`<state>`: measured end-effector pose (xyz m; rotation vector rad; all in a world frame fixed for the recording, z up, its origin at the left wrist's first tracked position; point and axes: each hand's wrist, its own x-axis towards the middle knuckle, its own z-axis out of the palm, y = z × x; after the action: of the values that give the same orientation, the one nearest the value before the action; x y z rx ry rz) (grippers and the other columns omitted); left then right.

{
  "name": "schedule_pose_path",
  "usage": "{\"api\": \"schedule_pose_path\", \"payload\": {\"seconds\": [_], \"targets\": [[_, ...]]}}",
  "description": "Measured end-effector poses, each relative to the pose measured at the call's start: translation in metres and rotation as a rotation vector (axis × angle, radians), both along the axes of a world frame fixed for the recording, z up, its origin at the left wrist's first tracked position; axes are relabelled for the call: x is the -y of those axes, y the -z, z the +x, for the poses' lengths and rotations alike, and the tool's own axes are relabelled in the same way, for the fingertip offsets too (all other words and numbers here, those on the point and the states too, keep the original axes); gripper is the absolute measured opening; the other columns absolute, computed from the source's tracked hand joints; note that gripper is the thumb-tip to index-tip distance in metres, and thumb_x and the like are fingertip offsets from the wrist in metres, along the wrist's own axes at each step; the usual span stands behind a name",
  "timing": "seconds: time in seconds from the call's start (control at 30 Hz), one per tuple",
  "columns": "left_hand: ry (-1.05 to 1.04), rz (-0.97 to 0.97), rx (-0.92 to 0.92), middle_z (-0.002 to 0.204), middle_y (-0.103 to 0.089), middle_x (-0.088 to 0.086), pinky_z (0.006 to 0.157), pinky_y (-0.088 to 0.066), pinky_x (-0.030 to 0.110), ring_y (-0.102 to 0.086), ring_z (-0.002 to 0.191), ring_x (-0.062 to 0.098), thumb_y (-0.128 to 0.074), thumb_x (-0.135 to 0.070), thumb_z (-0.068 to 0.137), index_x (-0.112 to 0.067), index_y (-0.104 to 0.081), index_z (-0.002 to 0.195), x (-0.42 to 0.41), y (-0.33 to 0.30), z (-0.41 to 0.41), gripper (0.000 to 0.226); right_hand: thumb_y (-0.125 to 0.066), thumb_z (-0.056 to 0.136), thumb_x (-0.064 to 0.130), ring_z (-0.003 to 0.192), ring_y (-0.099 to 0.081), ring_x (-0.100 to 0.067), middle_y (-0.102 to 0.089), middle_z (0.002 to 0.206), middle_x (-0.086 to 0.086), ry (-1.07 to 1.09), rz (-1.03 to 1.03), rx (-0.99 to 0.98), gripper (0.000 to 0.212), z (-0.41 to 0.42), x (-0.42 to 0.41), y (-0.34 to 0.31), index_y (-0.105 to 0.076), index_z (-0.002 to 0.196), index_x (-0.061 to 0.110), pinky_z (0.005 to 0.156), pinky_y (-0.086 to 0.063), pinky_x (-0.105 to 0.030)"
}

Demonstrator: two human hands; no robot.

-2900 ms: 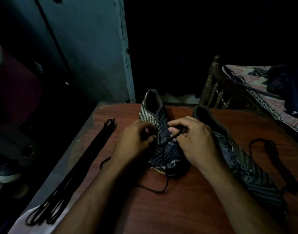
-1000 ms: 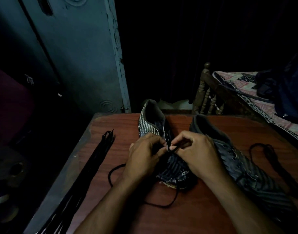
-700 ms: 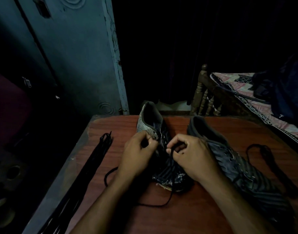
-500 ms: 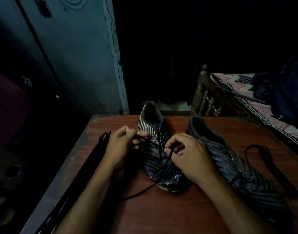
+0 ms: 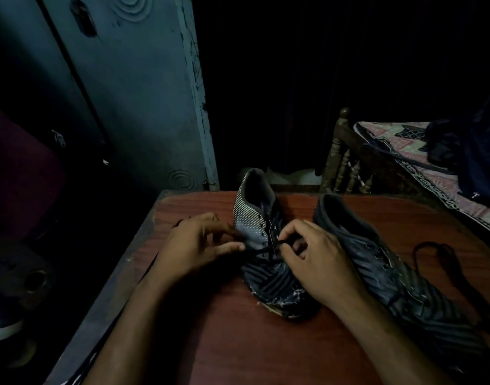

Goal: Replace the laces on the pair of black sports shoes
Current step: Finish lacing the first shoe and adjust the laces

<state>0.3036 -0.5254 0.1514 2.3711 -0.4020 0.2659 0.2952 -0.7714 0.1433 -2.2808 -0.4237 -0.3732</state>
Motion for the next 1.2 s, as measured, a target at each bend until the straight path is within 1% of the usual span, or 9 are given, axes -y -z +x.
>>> {"api": "schedule_pose_path", "payload": {"seconds": [0.13,0.23,0.43,0.63,0.73,0.83,0.97,1.1,1.2], "targets": [[0.000,0.134,0.014,0.086,-0.062,-0.018,0.068,-0.044,0.023,-0.060,0.083,-0.001,-0.083,-0.041,0.081,-0.044,-0.078,0.089,-0.005,0.000,0.003,0.010,-0.055,0.098,0.024,0.068,-0.056,0.000,-0.054,0.077,0.012,0.028,0.060,0.021,0.008,0.001,0.001,0.000,-0.051,0.095,0.030,0.058,-0.040,-0.015],[0.037,0.135,-0.010,0.096,-0.065,-0.022,0.077,-0.053,0.032,-0.063,0.088,-0.004,-0.079,-0.054,0.079,-0.044,-0.074,0.088,-0.006,0.001,0.004,0.014,-0.042,0.099,0.030,0.075,-0.065,-0.011,-0.059,0.084,0.007,0.063,0.174,0.015,0.002,0.004,0.001,0.003,-0.044,0.098,0.030,0.066,-0.055,-0.045],[0.002,0.154,0.008,0.087,-0.068,-0.025,0.072,-0.050,0.026,-0.061,0.080,-0.004,-0.069,-0.029,0.095,-0.033,-0.067,0.087,0.000,0.003,0.005,0.009,-0.035,0.101,0.030,0.068,-0.068,-0.009,-0.059,0.088,0.007,0.042,0.259,0.017,0.007,0.005,0.002,0.002,-0.041,0.099,0.030,0.065,-0.056,-0.052],[-0.178,-0.928,-0.164,0.084,-0.075,-0.001,0.068,-0.055,0.024,-0.071,0.082,0.012,-0.041,-0.008,0.107,-0.018,-0.046,0.083,0.025,-0.006,0.001,0.026,-0.034,0.093,0.054,0.079,-0.067,-0.018,-0.062,0.091,0.006,0.057,0.192,0.020,0.020,0.005,0.001,0.002,-0.042,0.097,0.035,0.068,-0.057,-0.050],[-0.200,-1.104,-0.208,0.059,-0.054,0.000,0.055,-0.052,0.027,-0.057,0.054,0.017,-0.040,-0.007,0.106,-0.018,-0.045,0.086,0.032,-0.009,-0.002,0.023,-0.043,0.097,0.045,0.081,-0.066,-0.017,-0.061,0.086,0.007,0.057,0.177,0.022,0.012,0.005,0.002,0.002,-0.044,0.094,0.034,0.069,-0.057,-0.049],[-0.270,-0.950,-0.112,0.054,-0.042,-0.007,0.052,-0.041,0.027,-0.037,0.046,0.010,-0.047,-0.007,0.105,-0.020,-0.051,0.092,0.022,0.001,0.007,0.018,-0.052,0.100,0.030,0.081,-0.066,-0.015,-0.060,0.083,0.008,0.059,0.176,0.030,0.010,0.005,0.003,0.002,-0.047,0.092,0.033,0.071,-0.058,-0.048],[-0.173,-0.460,0.055,0.081,-0.072,-0.009,0.073,-0.052,0.030,-0.065,0.075,0.009,-0.072,-0.024,0.096,-0.031,-0.072,0.090,0.008,0.008,0.009,0.009,-0.054,0.098,0.026,0.078,-0.064,-0.011,-0.057,0.080,0.011,0.054,0.159,0.026,0.009,0.004,0.003,0.000,-0.050,0.092,0.032,0.070,-0.058,-0.044],[0.034,-0.046,-0.088,0.089,-0.070,-0.025,0.073,-0.052,0.019,-0.068,0.083,0.000,-0.083,-0.046,0.078,-0.040,-0.081,0.097,0.012,0.010,-0.001,0.019,-0.058,0.099,0.018,0.071,-0.058,0.001,-0.054,0.081,0.015,0.020,0.111,0.014,0.010,0.001,0.003,-0.005,-0.059,0.095,0.027,0.062,-0.040,-0.011],[0.061,0.015,0.023,0.090,-0.062,-0.016,0.073,-0.049,0.026,-0.062,0.083,0.004,-0.081,-0.038,0.085,-0.036,-0.075,0.087,0.013,0.010,0.001,0.006,-0.058,0.097,0.016,0.072,-0.053,0.004,-0.058,0.092,0.014,-0.001,0.046,-0.024,0.012,0.000,0.003,-0.006,-0.061,0.094,0.027,0.061,-0.035,-0.008]]}}
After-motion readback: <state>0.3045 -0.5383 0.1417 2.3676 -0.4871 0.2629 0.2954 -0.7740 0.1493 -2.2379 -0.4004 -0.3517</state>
